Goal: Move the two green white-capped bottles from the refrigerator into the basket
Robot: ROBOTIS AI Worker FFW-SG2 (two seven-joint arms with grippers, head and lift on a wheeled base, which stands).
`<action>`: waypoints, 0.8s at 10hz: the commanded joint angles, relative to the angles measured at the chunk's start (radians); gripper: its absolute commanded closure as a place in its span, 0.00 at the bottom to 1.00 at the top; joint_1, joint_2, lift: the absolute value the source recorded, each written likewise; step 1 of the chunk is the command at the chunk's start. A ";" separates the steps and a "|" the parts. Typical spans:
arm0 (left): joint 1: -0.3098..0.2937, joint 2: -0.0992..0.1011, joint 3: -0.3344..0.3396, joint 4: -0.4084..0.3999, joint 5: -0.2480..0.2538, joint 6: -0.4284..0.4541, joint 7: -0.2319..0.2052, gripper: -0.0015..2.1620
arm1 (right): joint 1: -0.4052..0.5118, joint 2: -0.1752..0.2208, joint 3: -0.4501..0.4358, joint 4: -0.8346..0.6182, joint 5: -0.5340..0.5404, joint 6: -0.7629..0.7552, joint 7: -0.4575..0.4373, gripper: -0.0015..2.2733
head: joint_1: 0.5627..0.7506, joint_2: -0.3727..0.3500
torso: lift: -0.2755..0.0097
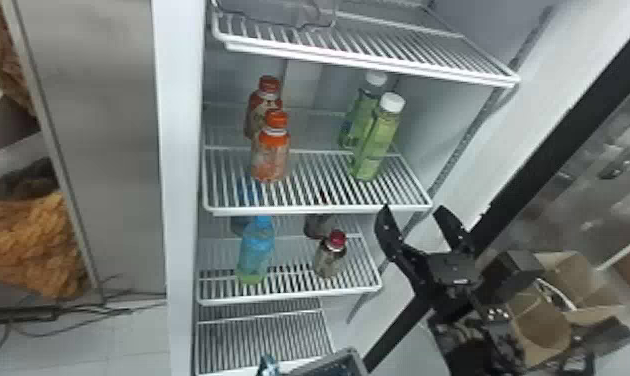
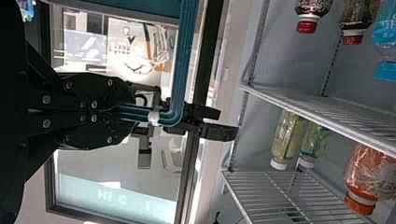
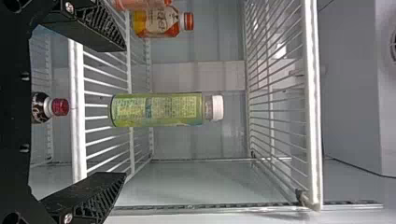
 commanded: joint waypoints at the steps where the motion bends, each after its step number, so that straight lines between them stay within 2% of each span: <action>1: 0.000 0.000 0.000 0.002 0.000 0.000 0.000 0.56 | -0.049 -0.004 -0.001 0.045 0.010 0.002 -0.003 0.04 | 0.70 0.03 | 0.95; 8: -0.015 0.002 -0.014 0.002 0.006 0.000 0.003 0.56 | -0.248 -0.030 0.009 0.217 0.040 -0.001 -0.018 0.04 | 0.70 0.03 | 0.95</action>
